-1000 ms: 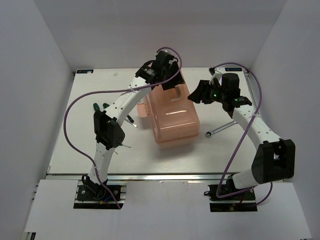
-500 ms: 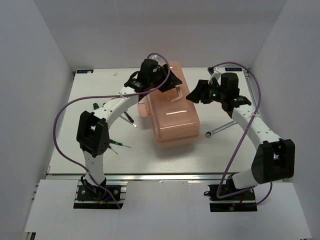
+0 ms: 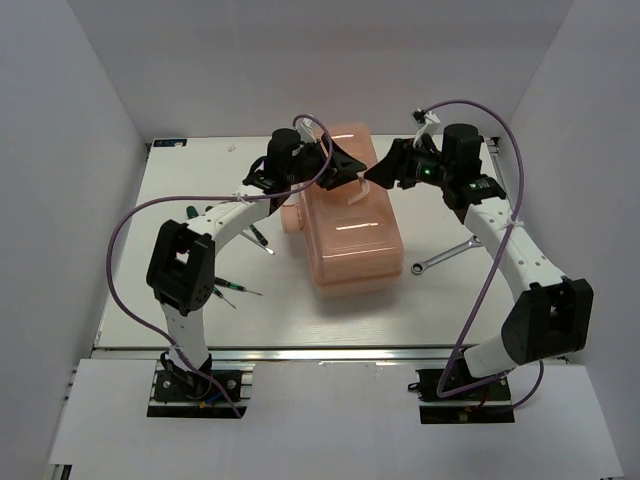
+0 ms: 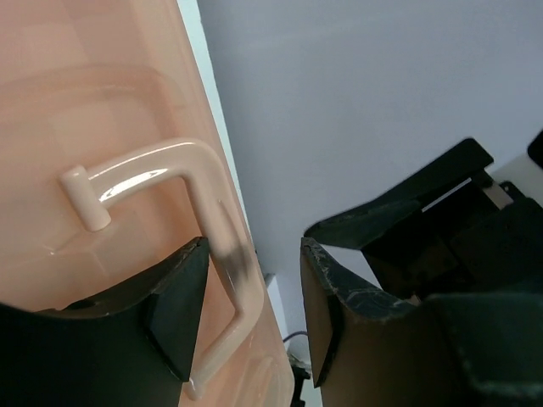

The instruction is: Sort the tools into containers

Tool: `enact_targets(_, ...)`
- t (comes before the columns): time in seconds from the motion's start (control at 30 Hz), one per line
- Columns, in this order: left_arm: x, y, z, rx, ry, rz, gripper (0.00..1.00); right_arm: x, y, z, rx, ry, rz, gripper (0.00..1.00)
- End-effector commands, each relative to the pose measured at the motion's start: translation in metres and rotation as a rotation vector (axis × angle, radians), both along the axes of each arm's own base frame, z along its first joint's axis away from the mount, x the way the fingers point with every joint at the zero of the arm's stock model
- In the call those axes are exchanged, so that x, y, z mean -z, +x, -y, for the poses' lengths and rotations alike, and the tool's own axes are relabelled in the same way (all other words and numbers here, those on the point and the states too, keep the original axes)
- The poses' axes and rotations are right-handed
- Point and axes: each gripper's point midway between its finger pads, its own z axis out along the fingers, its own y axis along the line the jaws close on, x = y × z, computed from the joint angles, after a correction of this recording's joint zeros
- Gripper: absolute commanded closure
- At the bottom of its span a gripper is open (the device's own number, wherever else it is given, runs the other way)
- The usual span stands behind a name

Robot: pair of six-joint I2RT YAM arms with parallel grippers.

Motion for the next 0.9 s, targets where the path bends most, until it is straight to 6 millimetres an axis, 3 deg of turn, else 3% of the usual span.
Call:
enact_targets(0.0, -0.023, -0.025, 0.011, 0.098, -0.07, 0.025, 0.43, -0.009, 0.012, -0.011, -0.027, 0.028, 0.016, 0.35)
enact_targets(0.2, -0.029, -0.024, 0.006, 0.096, -0.091, 0.036, 0.43, 0.014, 0.029, -0.017, -0.005, 0.011, -0.045, 0.36)
enact_targets(0.4, -0.033, -0.022, 0.005, 0.096, -0.117, 0.041, 0.43, 0.032, 0.028, -0.027, -0.032, -0.023, -0.072, 0.38)
enact_targets(0.5, -0.035, -0.02, 0.007, 0.096, -0.128, 0.041, 0.42, 0.039, 0.023, -0.039, -0.055, -0.035, -0.084, 0.45)
enact_targets(0.63, -0.044, -0.008, -0.002, 0.05, -0.091, 0.071, 0.38, 0.042, 0.023, -0.042, -0.043, -0.044, -0.094, 0.65)
enact_targets(0.67, -0.041, -0.007, -0.009, 0.033, -0.042, 0.072, 0.36, 0.041, 0.024, -0.042, -0.037, -0.045, -0.093, 0.68)
enact_targets(0.7, -0.055, 0.007, -0.02, -0.039, -0.014, 0.11, 0.36, 0.041, 0.023, -0.041, -0.035, -0.052, -0.087, 0.7)
enact_targets(0.73, -0.041, 0.008, -0.032, -0.08, 0.076, 0.049, 0.36, 0.041, 0.025, -0.038, -0.023, -0.06, -0.083, 0.72)
enact_targets(0.8, -0.054, 0.017, -0.055, -0.16, 0.202, 0.117, 0.34, 0.036, 0.024, -0.035, -0.014, -0.068, -0.066, 0.75)
enact_targets(0.83, -0.076, 0.029, -0.072, -0.265, 0.255, 0.164, 0.33, 0.033, 0.023, -0.035, -0.017, -0.069, -0.055, 0.78)
enact_targets(0.87, -0.068, 0.022, -0.089, -0.293, 0.356, 0.136, 0.33, 0.028, 0.022, -0.035, -0.016, -0.066, -0.044, 0.79)
